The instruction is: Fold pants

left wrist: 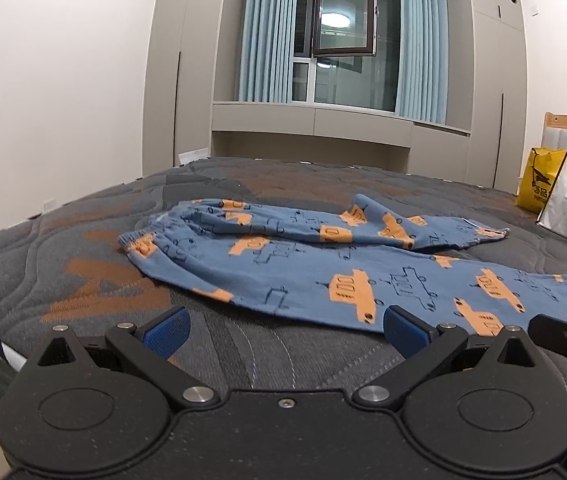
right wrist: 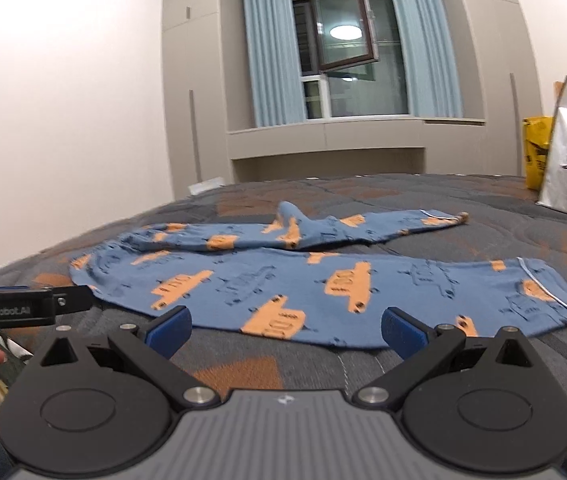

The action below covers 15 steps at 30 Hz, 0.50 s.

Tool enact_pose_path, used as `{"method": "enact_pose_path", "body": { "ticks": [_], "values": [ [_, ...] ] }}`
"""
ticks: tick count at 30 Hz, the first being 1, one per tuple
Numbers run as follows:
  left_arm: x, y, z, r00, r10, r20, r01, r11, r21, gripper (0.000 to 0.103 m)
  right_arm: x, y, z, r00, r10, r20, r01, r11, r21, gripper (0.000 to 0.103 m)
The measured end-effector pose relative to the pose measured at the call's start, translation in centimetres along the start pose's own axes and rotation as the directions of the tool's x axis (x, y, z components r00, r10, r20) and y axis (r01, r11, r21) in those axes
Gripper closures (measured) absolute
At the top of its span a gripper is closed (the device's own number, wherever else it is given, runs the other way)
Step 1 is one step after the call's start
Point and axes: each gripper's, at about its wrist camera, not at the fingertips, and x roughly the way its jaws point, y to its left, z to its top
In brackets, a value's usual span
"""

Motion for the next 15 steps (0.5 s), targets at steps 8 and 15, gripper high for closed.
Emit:
{"method": "enact_pose_path", "body": {
  "ticks": [8,15],
  "values": [
    [1.7,0.4,2.2,1.000,0.009,-0.018,-0.009,1.000,0.013,0.000,1.8,-1.1,2.2,0.997,0.074,-0.034,-0.075,0.997,-0.015,0.000],
    [5.8,1.1,5.1,0.991,-0.022,-0.133,0.027,0.999,0.035,0.000,4.9,-1.4,4.6,0.986,0.120,-0.112,-0.128,0.990,-0.064,0.000]
  ]
}}
